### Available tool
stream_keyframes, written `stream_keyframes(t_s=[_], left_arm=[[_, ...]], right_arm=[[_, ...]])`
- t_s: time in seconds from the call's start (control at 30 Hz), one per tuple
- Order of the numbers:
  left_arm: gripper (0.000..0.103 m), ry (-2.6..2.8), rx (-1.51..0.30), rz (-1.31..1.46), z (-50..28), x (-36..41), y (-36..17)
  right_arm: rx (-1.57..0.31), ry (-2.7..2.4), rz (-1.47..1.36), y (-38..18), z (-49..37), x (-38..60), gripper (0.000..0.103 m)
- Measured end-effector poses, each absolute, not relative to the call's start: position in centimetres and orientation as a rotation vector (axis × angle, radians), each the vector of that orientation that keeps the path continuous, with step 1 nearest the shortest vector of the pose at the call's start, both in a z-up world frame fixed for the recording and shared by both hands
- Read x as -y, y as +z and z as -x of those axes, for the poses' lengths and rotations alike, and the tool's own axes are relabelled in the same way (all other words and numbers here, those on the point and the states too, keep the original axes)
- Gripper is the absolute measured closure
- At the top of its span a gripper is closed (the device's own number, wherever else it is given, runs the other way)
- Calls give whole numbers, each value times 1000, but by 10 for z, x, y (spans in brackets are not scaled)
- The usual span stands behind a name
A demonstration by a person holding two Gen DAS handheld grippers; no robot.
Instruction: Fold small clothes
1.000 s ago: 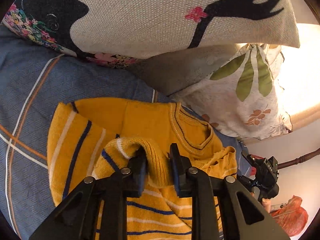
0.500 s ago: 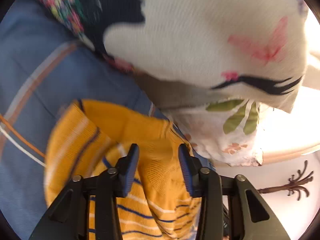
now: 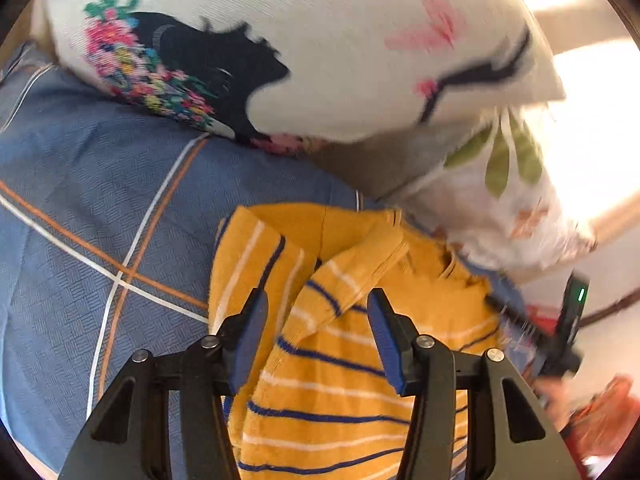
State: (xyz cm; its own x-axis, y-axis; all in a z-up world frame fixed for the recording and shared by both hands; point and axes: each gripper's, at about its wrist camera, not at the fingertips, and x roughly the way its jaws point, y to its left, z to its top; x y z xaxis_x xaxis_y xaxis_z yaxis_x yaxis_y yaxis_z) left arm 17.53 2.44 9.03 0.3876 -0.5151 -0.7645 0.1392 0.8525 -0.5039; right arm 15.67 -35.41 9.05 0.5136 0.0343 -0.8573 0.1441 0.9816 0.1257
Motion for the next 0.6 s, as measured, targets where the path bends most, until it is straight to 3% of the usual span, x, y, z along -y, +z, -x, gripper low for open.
stream_keyframes(t_s=[0.23,0.27,0.37,0.4,0.6], left_arm=[[52,-330,-1137,119,-194,11,68],[52,-291,-1151,125,-201,7,64],[52,-217,-1197,274,-219,-15,54],[52,-214,-1211,350,-224,-25,51],[52,-223,-1187,545,-228,-65,57]], right_arm=[[-1116,-133,-257,60,-175,375,93],[-1114,-136,-256,58,-175,375,87],[-1107,-177,-264,59,-173,383,54],[-1097,-180,-286,61,-169,389,48],[-995,-238,-470,85,-122,443,46]])
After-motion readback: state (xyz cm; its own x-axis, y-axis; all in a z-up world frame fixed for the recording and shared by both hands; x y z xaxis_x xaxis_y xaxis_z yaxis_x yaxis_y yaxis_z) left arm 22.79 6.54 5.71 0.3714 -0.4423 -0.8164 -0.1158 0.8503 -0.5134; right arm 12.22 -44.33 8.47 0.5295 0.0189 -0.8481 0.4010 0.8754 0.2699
